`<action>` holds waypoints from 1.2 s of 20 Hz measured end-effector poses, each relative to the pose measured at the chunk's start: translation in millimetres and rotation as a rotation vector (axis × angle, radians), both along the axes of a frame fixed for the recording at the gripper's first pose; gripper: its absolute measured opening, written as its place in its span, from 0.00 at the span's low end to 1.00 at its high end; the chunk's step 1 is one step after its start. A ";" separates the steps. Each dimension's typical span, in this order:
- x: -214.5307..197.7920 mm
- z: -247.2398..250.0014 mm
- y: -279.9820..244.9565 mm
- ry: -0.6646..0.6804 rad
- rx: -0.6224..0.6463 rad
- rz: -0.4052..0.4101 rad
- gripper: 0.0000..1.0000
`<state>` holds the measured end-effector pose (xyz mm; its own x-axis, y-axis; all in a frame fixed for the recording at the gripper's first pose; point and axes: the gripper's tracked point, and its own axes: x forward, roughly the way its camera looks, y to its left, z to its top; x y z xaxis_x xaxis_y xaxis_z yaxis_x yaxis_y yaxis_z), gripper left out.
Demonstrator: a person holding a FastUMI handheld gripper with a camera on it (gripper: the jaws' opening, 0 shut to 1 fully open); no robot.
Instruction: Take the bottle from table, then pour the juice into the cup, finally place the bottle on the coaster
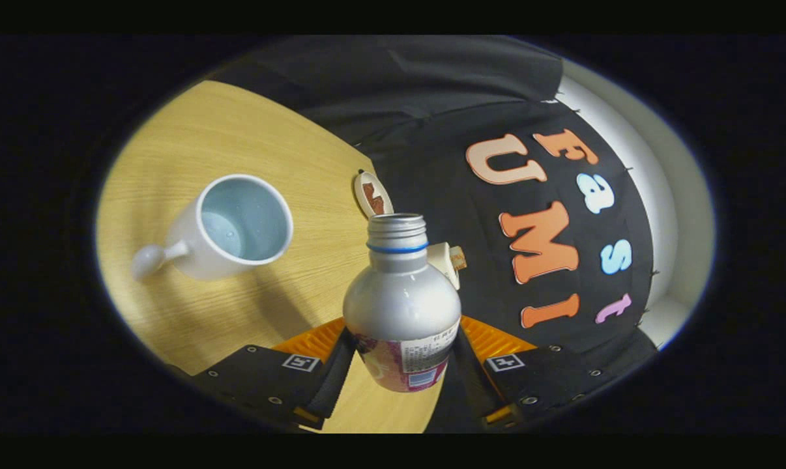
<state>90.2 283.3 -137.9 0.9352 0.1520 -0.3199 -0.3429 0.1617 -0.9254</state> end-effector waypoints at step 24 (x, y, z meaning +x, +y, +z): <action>64.9 -48.3 -66.2 0.347 1.014 -0.343 0.78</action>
<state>155.1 217.1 -186.2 0.8621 0.2417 -0.4455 -0.3489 0.9206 -0.1757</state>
